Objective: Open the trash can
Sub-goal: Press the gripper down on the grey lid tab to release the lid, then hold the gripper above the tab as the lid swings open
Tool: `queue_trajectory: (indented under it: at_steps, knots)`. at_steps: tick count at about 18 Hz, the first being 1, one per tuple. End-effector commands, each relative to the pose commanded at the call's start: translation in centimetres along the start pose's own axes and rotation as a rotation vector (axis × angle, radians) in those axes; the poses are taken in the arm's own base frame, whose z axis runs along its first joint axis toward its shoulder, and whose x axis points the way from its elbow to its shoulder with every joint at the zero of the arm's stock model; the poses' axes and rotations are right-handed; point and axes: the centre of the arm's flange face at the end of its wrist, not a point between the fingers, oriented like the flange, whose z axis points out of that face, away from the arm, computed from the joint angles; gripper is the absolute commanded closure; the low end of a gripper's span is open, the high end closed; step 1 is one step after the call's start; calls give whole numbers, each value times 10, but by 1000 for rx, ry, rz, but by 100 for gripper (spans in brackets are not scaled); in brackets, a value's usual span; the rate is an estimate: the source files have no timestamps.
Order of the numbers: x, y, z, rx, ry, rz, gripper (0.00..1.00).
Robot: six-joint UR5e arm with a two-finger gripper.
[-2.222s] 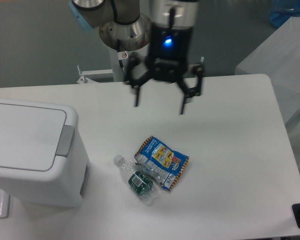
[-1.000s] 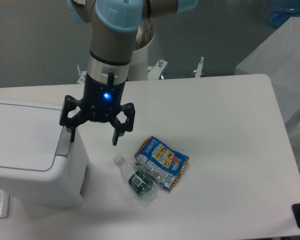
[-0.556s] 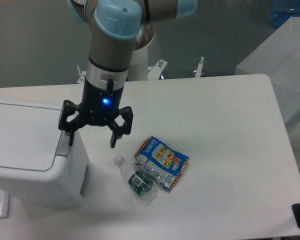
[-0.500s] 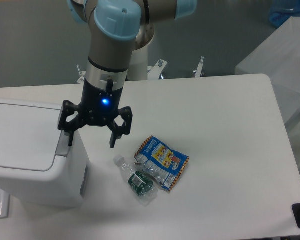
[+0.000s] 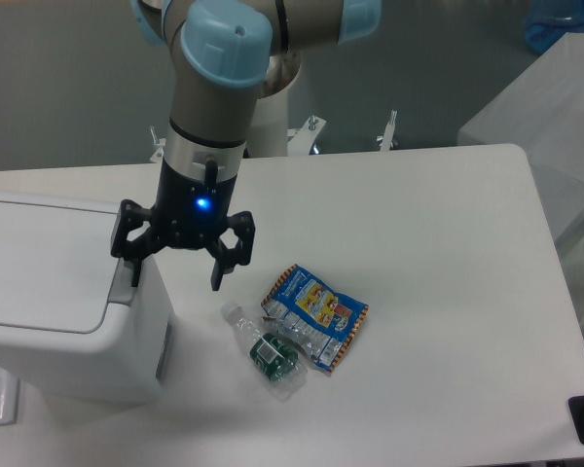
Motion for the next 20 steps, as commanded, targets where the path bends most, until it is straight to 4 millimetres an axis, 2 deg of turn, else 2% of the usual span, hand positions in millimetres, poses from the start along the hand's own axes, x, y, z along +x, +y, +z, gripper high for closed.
queue_trajectory:
  at_steps: [15, 20]
  knots:
    - [-4, 1, 9, -14, -4, -4, 0]
    - [-1, -2, 2, 0, -5, 3, 0]
